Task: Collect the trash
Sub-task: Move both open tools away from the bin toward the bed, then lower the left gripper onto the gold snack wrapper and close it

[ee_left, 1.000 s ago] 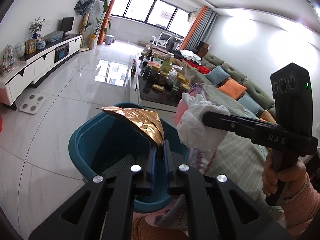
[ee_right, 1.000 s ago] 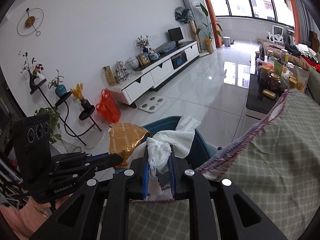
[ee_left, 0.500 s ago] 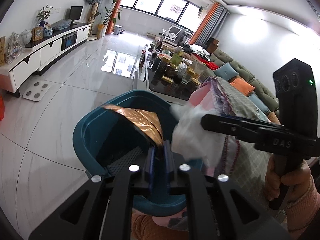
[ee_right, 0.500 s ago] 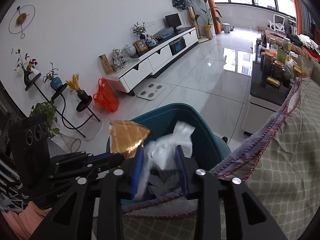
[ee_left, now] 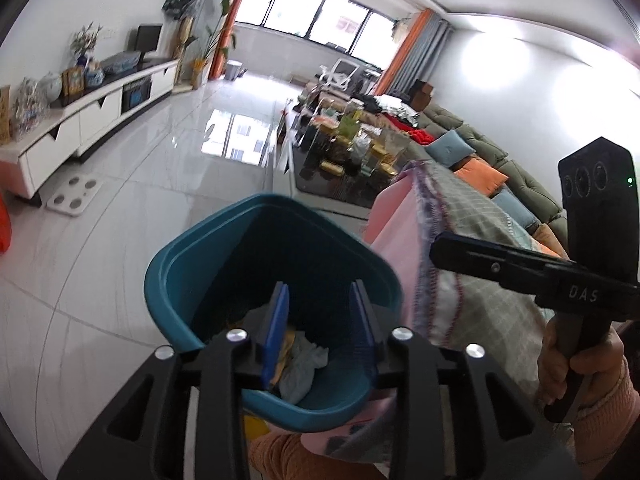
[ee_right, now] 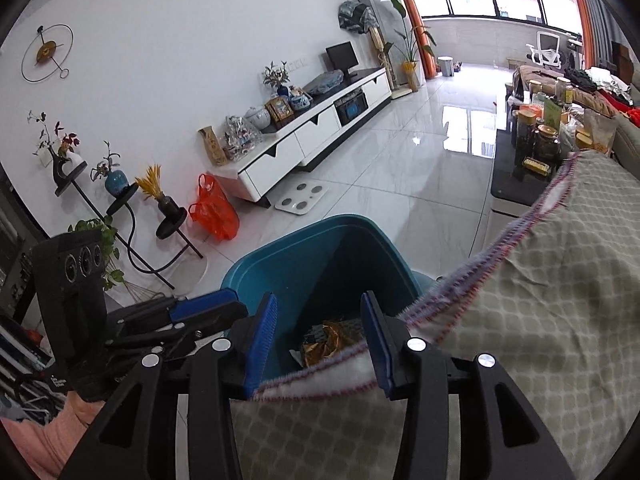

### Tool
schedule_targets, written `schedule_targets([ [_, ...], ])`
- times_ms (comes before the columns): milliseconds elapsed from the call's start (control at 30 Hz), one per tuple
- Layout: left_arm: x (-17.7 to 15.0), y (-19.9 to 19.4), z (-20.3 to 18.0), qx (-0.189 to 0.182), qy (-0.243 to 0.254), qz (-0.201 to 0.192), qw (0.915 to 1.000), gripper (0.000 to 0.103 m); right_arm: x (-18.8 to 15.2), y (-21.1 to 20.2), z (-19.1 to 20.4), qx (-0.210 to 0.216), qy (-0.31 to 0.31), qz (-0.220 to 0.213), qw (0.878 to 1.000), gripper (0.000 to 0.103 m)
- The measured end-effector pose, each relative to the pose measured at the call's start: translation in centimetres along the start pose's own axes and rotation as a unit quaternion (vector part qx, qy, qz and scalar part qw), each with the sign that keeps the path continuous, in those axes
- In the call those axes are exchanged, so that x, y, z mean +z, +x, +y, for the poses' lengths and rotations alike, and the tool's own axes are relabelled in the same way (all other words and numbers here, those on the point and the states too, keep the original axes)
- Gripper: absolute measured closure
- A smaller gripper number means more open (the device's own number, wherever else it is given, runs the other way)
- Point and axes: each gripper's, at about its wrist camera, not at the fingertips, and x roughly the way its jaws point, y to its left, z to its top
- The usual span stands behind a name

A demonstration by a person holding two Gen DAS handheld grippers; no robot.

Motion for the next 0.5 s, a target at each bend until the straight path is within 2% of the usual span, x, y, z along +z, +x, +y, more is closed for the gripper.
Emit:
schedule_targets([
  [33, 0.1, -0.4, -0.6, -0.003, 0.009, -0.006, 0.9999, 0.065, -0.2, -0.7, -0.1, 0.0, 0.0, -0.006, 1.0, 0.058],
  [100, 0.2, -1.0, -1.7, -0.009, 0.021, -0.017, 0.9996, 0.051, -0.6, -2.0, -0.2, -0.001, 0.001, -0.018, 1.0, 0.057],
  [167, 0.2, -1.6, -3.1, -0.02, 0.035, -0.03, 0.9987, 0.043, -1.2, -3.6, -0.6, -0.005, 0.003, -0.032, 0.999, 0.056],
  [233, 0.0, -1.8, -4.8, -0.035, 0.055, -0.036, 0.9973, 0.04, -2.0, -5.5, -1.1, -0.014, 0.006, -0.048, 0.999, 0.055],
  [300, -0.3, -1.8, -6.5, -0.047, 0.072, -0.038, 0.9956, 0.03, -2.6, -7.0, -1.7, -0.021, 0.011, -0.06, 0.998, 0.051],
  [500, -1.6, -0.9, -12.5, -0.091, 0.137, -0.039, 0.9856, 0.017, -5.4, -13.0, -4.1, -0.062, 0.039, -0.106, 0.992, 0.044],
])
